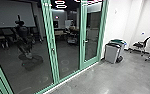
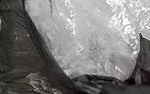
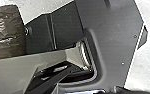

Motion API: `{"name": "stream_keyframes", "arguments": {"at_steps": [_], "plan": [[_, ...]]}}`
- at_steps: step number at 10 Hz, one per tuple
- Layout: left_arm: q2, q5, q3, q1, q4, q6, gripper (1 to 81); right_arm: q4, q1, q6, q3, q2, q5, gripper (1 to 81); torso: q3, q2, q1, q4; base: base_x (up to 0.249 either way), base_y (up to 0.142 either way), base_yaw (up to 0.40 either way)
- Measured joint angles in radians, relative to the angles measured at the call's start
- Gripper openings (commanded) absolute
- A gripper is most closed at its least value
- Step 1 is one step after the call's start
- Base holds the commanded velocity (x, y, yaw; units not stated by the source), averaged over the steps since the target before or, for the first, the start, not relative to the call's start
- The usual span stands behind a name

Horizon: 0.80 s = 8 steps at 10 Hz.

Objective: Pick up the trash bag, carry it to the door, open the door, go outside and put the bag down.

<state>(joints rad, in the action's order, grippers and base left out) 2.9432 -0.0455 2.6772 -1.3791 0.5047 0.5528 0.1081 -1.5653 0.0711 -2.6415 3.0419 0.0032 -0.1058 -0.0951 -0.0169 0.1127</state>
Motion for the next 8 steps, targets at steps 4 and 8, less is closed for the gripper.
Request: {"name": "stream_keyframes", "arguments": {"at_steps": [4, 8], "plan": [[0.002, 0.000, 0.000, 0.000, 0.000, 0.000, 1.0, 0.000, 0.000, 0.000, 0.000, 0.000, 0.000, 81.1, 0.000, 0.000, 0.000, 0.000, 0.149, -0.087, 0.000], [0.001, 0.000, 0.000, 0.000, 0.000, 0.000, 1.0, 0.000, 0.000, 0.000, 0.000, 0.000, 0.000, 81.1, 0.000, 0.000, 0.000, 0.000, 0.149, -0.083, 0.000]]}}
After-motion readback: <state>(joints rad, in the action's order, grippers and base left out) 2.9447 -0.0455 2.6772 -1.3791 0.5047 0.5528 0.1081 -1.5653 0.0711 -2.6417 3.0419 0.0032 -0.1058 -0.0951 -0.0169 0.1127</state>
